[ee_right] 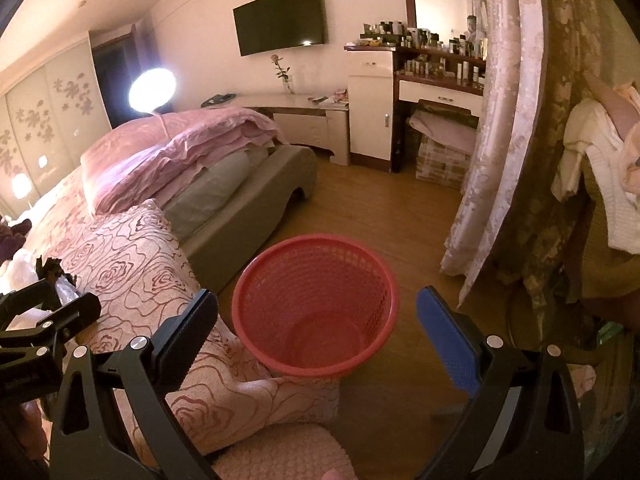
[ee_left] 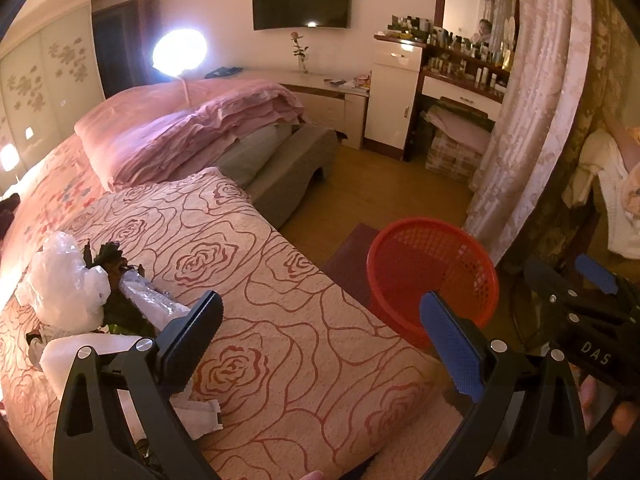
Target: Collect trash
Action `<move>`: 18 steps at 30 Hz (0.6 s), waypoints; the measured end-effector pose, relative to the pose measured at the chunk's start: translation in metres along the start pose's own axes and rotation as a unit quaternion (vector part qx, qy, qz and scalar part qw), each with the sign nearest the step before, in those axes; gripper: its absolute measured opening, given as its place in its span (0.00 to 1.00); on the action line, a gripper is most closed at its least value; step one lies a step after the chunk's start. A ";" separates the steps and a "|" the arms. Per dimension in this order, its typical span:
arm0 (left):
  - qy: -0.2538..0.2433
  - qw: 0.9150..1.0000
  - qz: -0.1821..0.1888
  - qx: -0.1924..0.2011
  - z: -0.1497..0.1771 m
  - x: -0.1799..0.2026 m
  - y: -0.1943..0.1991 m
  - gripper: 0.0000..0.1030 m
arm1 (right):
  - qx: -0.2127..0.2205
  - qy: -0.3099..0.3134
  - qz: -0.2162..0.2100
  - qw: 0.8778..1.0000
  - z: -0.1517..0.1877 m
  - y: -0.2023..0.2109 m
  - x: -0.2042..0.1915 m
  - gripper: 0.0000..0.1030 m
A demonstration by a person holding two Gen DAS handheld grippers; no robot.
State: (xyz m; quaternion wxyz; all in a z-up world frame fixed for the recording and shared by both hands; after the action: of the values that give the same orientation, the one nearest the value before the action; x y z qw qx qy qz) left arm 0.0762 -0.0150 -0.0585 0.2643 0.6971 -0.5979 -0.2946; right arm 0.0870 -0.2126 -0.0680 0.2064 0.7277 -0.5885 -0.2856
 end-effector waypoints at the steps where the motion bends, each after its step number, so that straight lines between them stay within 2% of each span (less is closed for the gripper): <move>1: 0.000 1.000 0.000 0.000 0.000 0.000 0.000 0.92 | 0.000 0.000 0.000 1.000 0.000 0.000 0.000 0.93; 18: 0.001 1.000 -0.001 0.000 0.000 0.000 -0.001 0.92 | -0.001 -0.002 -0.001 1.000 0.002 -0.002 -0.002 0.93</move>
State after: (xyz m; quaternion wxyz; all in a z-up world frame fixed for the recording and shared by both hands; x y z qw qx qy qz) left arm 0.0766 -0.0152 -0.0591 0.2644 0.6976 -0.5973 -0.2943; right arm 0.0871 -0.2099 -0.0707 0.2058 0.7276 -0.5878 -0.2878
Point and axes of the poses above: each gripper's, at about its wrist camera, not at the fingertips, and y roughly against the way its jaws point, x to its right, z to its underside, the point moved 8 cm from there along -y, roughly the way its jaws point, and after that the axes turned 8 degrees about -z, right-handed, at the moved point
